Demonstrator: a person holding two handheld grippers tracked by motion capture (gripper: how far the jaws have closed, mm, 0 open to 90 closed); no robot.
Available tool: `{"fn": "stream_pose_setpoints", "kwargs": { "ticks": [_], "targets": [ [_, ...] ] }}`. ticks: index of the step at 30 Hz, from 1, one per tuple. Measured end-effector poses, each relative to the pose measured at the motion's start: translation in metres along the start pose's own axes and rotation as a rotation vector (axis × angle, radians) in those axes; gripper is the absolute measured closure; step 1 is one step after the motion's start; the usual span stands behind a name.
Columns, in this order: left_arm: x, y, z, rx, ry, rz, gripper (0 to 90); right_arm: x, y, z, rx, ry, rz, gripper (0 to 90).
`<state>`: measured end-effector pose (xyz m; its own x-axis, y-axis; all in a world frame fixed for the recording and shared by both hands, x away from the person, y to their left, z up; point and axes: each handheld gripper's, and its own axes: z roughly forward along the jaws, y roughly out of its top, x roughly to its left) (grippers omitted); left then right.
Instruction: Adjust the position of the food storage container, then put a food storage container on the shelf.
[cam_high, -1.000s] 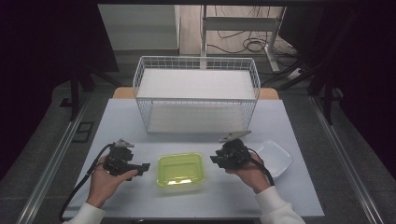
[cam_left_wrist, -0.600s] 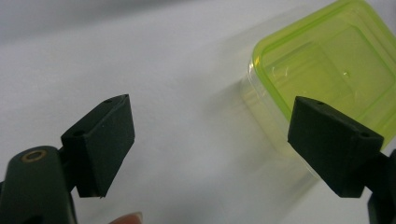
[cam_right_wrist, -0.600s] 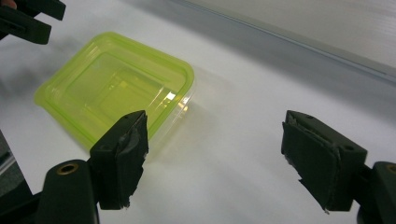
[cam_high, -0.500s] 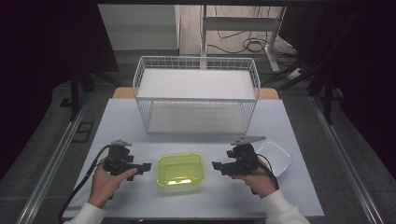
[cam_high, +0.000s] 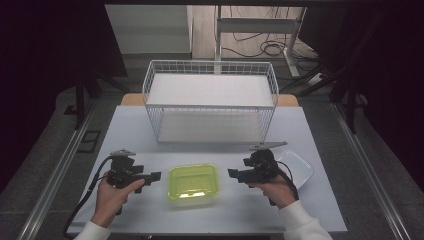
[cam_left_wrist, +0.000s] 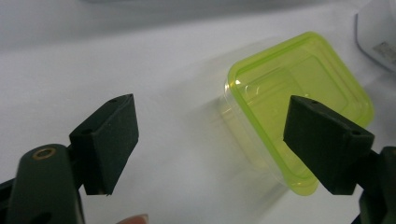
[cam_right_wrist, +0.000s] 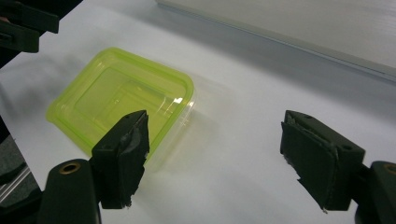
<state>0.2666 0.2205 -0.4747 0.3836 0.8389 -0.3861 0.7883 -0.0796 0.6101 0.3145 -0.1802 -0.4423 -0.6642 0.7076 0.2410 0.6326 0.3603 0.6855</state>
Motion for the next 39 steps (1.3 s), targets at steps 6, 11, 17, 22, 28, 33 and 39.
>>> {"fn": "stream_pose_setpoints", "kwargs": {
  "ticks": [6, 11, 17, 22, 28, 33, 39],
  "targets": [
    [-0.003, -0.003, -0.004, -0.028, -0.016, -0.019, 17.9, 0.000, 0.003, 0.002, 0.005, 0.017, 0.017, 25.9],
    [-0.004, -0.004, -0.005, -0.040, -0.031, -0.029, 19.8, -0.001, 0.005, 0.005, 0.010, 0.031, 0.037, 26.5],
    [-0.005, -0.004, 0.000, -0.014, -0.063, -0.034, 20.0, 0.002, 0.010, 0.016, 0.027, 0.040, 0.034, 27.0],
    [-0.006, -0.005, 0.001, -0.023, -0.076, -0.036, 24.7, 0.007, 0.012, 0.023, 0.038, 0.057, 0.033, 27.8],
    [-0.011, -0.009, 0.007, -0.006, -0.116, -0.064, 27.0, 0.016, 0.010, 0.031, 0.057, 0.087, 0.040, 30.4],
    [-0.013, -0.011, 0.017, 0.021, -0.163, -0.108, 28.5, 0.022, 0.009, 0.036, 0.071, 0.096, 0.029, 30.7],
    [-0.012, -0.010, 0.030, 0.052, -0.199, -0.152, 33.5, 0.021, 0.007, 0.040, 0.084, 0.088, 0.020, 31.6]
  ]
}}
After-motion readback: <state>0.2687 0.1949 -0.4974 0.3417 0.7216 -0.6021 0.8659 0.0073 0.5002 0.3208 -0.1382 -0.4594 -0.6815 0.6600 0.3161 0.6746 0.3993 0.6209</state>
